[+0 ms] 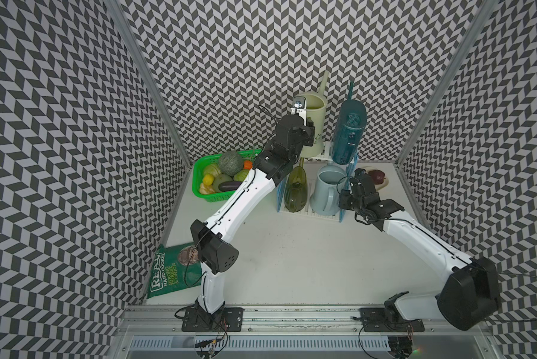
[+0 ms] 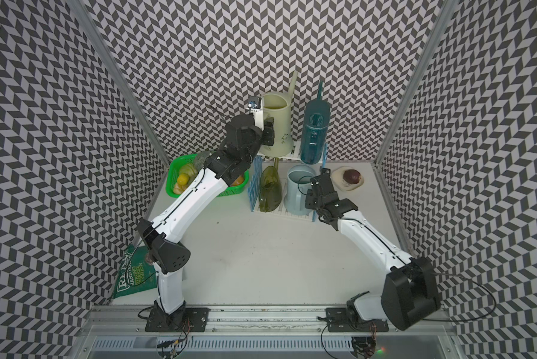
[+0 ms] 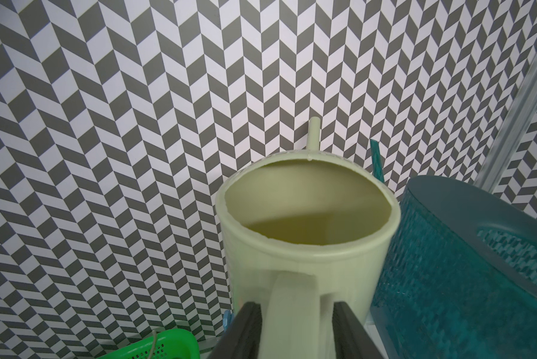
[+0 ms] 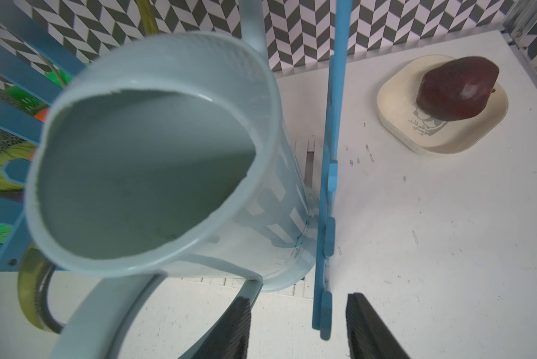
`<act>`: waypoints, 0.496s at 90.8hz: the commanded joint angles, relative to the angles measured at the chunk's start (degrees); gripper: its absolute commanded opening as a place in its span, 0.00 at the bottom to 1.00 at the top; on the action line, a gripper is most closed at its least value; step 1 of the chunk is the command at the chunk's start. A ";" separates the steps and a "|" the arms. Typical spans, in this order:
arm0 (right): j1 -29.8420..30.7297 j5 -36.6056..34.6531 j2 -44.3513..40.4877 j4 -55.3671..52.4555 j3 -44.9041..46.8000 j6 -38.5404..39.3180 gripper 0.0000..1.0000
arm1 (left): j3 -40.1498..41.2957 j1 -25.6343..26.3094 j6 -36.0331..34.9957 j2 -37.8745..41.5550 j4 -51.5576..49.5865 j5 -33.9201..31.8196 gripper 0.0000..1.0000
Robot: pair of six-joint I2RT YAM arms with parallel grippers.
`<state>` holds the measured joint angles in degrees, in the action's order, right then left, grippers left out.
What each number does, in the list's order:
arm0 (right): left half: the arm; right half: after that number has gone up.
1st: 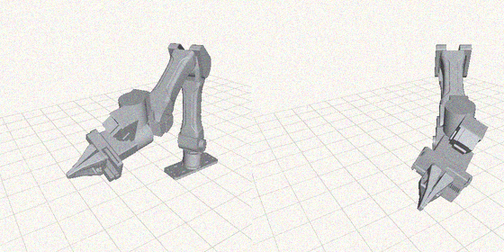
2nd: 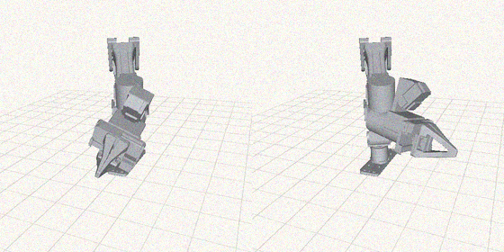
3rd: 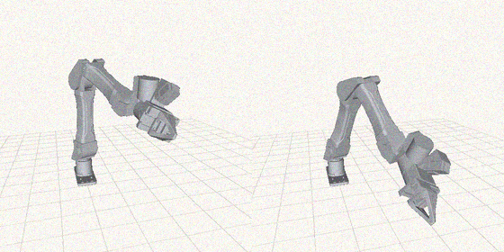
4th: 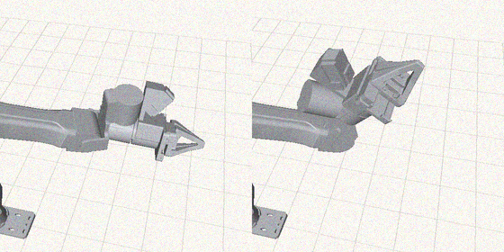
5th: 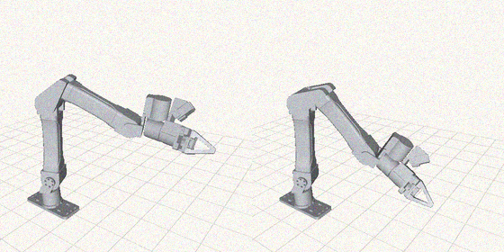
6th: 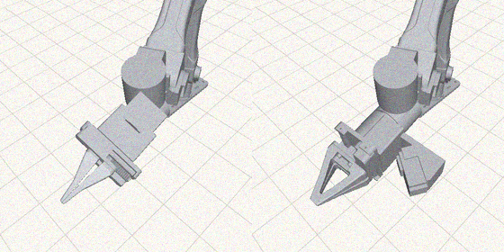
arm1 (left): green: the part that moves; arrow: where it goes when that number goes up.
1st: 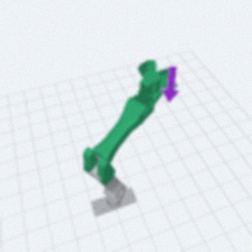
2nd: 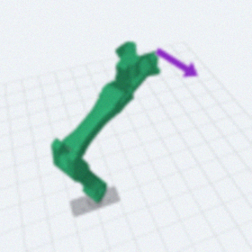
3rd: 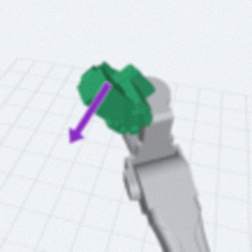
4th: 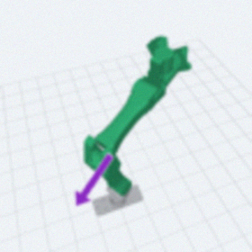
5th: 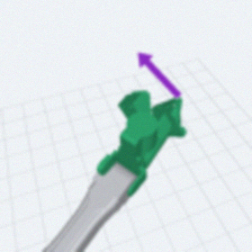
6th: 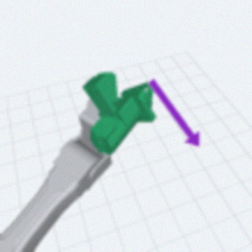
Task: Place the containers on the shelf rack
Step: Adjust the shelf at the center of the board.
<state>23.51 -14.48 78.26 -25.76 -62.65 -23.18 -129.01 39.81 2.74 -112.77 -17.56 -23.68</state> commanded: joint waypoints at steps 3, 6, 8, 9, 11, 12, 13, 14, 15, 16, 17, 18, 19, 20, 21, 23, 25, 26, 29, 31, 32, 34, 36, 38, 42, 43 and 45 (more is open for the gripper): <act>0.36 -0.20 -4.31 0.88 0.53 -0.10 0.56 | 0.28 0.79 -0.60 2.53 1.23 0.00 0.50; 0.29 -0.20 -5.09 1.38 1.04 -0.11 0.58 | 0.87 0.79 -0.82 3.29 1.46 -0.03 0.51; 0.31 -0.24 -5.58 1.78 1.44 -0.11 0.59 | 1.28 0.79 -0.99 3.93 1.65 -0.02 0.51; 0.31 -0.26 -5.84 1.99 1.64 -0.11 0.60 | 1.56 0.79 -1.07 4.25 1.78 -0.04 0.52; 0.31 -0.39 -6.43 2.52 2.05 -0.07 0.61 | 2.12 0.79 -1.25 4.83 1.95 -0.05 0.54; 0.27 -0.47 -6.62 2.72 2.25 -0.09 0.62 | 2.37 0.79 -1.29 5.10 2.07 -0.13 0.55; 0.25 -0.55 -6.93 2.90 2.48 -0.10 0.63 | 2.67 0.79 -1.31 5.50 2.12 -0.14 0.56; 0.23 -0.68 -7.22 3.12 2.64 -0.06 0.63 | 3.00 0.79 -1.46 5.74 2.24 -0.18 0.57; 0.18 -0.79 -7.45 3.32 2.81 -0.09 0.64 | 3.34 0.79 -1.53 6.17 2.39 -0.20 0.58; 0.12 -0.93 -7.70 3.60 2.98 -0.04 0.64 | 3.64 0.79 -1.65 6.60 2.50 -0.21 0.60; 0.13 -1.05 -8.09 3.78 3.11 -0.04 0.64 | 3.97 0.79 -1.76 7.00 2.56 -0.39 0.62; 0.09 -1.19 -8.32 4.00 3.31 -0.01 0.64 | 4.17 0.79 -1.94 7.46 2.68 -0.57 0.63; 0.11 -1.31 -8.62 4.16 3.45 -0.01 0.65 | 4.54 0.79 -2.08 7.86 2.83 -0.75 0.64; 0.08 -1.37 -8.81 4.32 3.61 0.02 0.65 | 4.90 0.79 -2.24 8.24 2.99 -0.88 0.64; 0.11 -1.44 -8.95 4.41 3.69 0.04 0.65 | 5.30 0.79 -2.36 8.61 3.02 -0.91 0.64; 0.13 -1.54 -9.58 4.60 3.81 0.10 0.67 | 6.11 0.79 -2.56 9.56 3.18 -1.21 0.65; 0.09 -1.81 -10.16 4.65 3.82 0.10 0.68 | 6.94 0.79 -2.74 10.55 3.33 -1.46 0.65; 0.11 -1.97 -10.37 4.66 3.84 0.08 0.68 | 7.42 0.84 -2.87 11.08 3.50 -1.63 0.65; 0.10 -2.70 -11.00 4.71 3.84 0.13 0.71 | 8.72 0.81 -3.36 12.64 3.83 -1.76 0.66; 0.13 -3.15 -11.37 4.70 3.81 0.37 0.73 | 9.66 0.80 -3.69 14.00 4.18 -1.86 0.66; 0.04 -3.39 -11.50 4.68 3.79 0.48 0.73 | 10.41 0.80 -3.88 14.39 4.28 -1.88 0.66; -0.11 -3.79 -11.89 4.62 3.77 0.65 0.75 | 11.80 0.79 -4.30 15.71 4.73 -1.74 0.66; -0.25 -4.17 -12.27 4.54 3.70 0.91 0.77 | 12.96 0.79 -4.74 17.14 4.88 -1.55 0.67; -0.51 -4.40 -12.76 4.44 3.62 1.29 0.79 | 14.02 0.79 -5.11 18.29 4.97 -1.28 0.69; -1.11 -4.72 -13.86 4.52 3.68 2.08 0.82 | 16.13 0.79 -6.36 20.96 4.98 -0.67 0.70; -1.32 -4.75 -14.11 4.59 3.72 2.17 0.83 | 16.85 0.79 -6.75 21.47 4.98 -0.62 0.70; -1.88 -4.76 -14.78 4.89 3.83 2.61 0.85 | 18.42 0.79 -7.55 22.91 4.97 -0.59 0.72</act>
<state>23.03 -16.80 66.92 -23.99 -59.18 -22.57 -113.97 40.25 -1.04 -97.25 -15.70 -24.34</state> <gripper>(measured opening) 0.824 0.702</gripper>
